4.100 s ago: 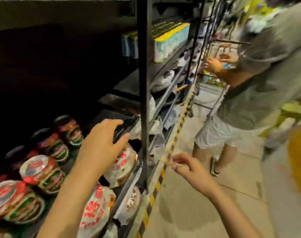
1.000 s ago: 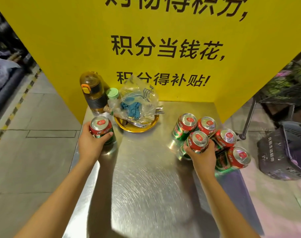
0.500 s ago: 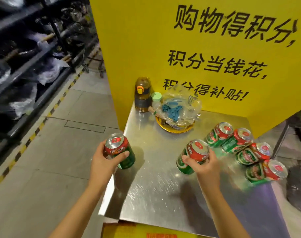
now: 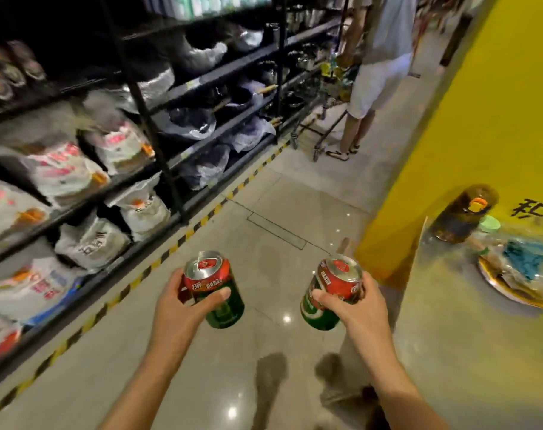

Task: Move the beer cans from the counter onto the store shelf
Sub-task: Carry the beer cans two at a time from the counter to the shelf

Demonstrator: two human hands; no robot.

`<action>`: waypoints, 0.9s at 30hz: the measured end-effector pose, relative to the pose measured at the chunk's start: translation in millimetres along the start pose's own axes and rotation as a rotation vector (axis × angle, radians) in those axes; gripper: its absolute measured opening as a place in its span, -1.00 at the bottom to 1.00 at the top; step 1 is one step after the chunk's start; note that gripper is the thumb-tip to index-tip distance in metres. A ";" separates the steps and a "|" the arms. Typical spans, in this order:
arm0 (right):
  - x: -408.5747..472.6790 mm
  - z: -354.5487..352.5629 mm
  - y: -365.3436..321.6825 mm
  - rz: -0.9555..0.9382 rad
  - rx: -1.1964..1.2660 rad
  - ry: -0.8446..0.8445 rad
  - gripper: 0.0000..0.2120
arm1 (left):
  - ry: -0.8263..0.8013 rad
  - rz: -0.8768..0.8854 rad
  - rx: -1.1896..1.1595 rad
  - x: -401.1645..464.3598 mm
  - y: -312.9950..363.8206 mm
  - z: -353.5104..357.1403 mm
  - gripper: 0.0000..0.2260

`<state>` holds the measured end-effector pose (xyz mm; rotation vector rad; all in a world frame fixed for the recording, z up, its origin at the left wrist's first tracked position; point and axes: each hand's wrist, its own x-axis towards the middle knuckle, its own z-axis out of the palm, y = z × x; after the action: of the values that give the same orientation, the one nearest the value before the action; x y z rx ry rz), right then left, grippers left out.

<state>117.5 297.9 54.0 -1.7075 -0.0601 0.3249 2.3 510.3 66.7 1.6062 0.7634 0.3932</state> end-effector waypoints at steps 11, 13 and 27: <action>26.5 204.0 -45.8 -0.116 -0.033 -0.295 -0.44 | 0.299 -0.022 -0.044 49.2 -11.8 -166.7 -0.44; 41.4 228.8 -53.4 -0.136 -0.044 -0.325 -0.47 | 0.324 -0.031 -0.054 67.3 -11.3 -177.9 -0.46; 223.4 432.2 -120.8 -0.210 -0.046 -0.556 -0.54 | 0.501 -0.014 -0.122 279.2 21.9 -256.3 -0.53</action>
<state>241.7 783.0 76.7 -1.5951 -0.6539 0.6341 44.7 886.9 89.5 1.3984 1.1028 0.8343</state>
